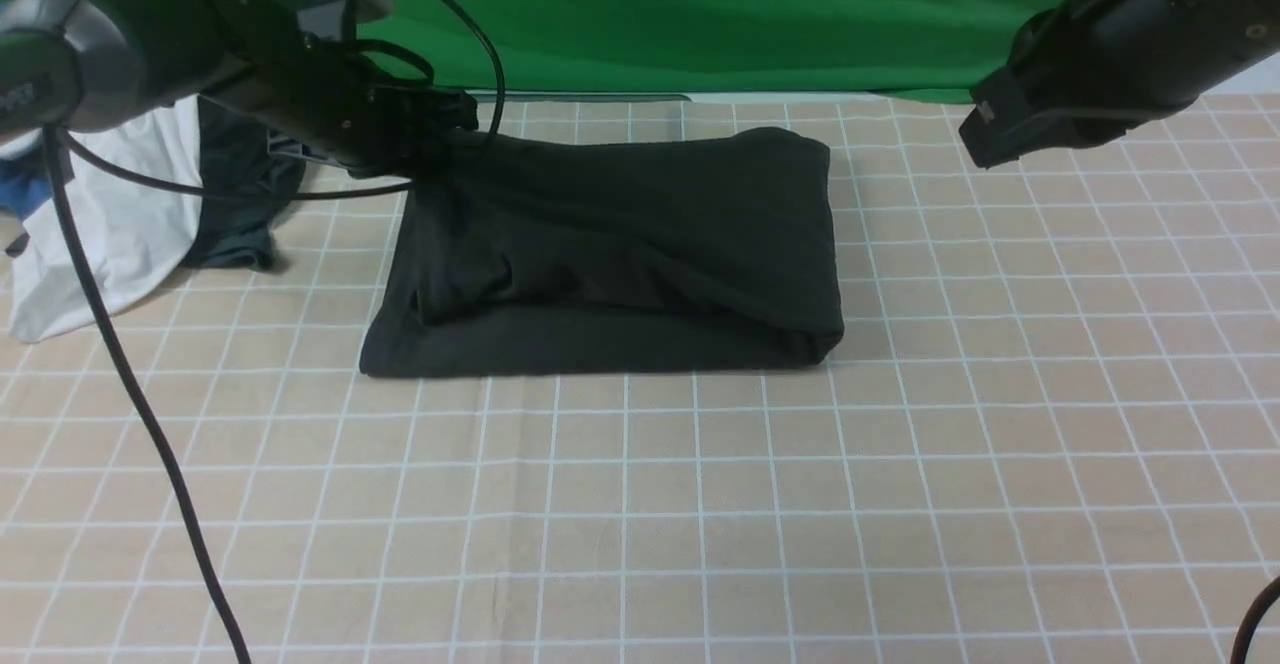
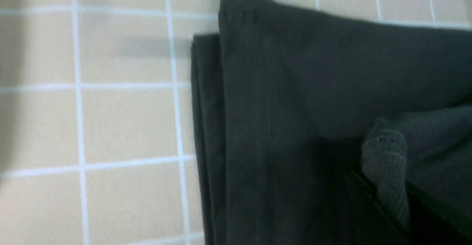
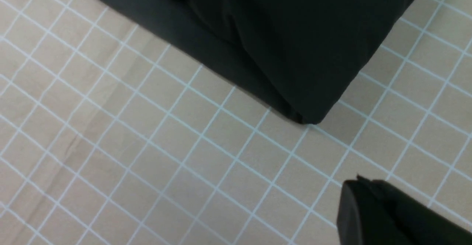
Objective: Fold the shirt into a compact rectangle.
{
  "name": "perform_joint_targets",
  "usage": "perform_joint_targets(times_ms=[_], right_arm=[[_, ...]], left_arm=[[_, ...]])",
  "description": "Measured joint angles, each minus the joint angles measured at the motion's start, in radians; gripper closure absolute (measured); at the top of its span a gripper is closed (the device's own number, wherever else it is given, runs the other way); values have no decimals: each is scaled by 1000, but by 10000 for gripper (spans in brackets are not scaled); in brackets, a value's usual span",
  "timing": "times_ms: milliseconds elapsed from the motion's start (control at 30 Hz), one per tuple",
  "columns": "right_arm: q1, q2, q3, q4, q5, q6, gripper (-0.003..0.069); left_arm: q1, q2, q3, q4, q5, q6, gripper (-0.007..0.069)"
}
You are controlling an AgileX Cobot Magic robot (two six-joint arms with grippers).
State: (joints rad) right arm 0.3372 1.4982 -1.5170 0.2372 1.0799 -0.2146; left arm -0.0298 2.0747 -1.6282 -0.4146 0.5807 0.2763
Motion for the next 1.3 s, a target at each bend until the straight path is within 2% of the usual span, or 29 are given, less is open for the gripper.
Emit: perform_joint_targets(times_ms=[100,200,233,300,367,467,533,700,767,867,1067,1300], right_arm=[[0,0,0,9,-2,0,624],[0,0,0,25,-3,0,624],[0,0,0,25,-3,0,624],[0,0,0,30,-3,0,624],[0,0,0,34,-3,0,624],[0,0,0,36,-3,0,624],[0,0,0,40,-4,0,624],[0,0,0,44,-8,0,624],[0,0,0,45,-8,0,624],[0,0,0,45,-9,0,624],[0,0,0,46,-10,-3,624],[0,0,0,51,-19,-24,624]], left_arm=[[0,0,0,11,-7,0,578],[0,0,-1,41,18,-11,482],[0,0,-1,44,21,-13,474],[1,0,-1,71,51,-44,358],[1,-8,-1,90,87,-71,274],[1,-31,-14,122,177,-150,197],[1,-52,-22,140,245,-228,178],[1,-67,-28,140,399,-306,185],[1,-66,-17,138,443,-316,217],[1,-59,6,138,439,-314,252],[1,-34,33,136,380,-287,253],[1,0,38,23,358,-193,253]])
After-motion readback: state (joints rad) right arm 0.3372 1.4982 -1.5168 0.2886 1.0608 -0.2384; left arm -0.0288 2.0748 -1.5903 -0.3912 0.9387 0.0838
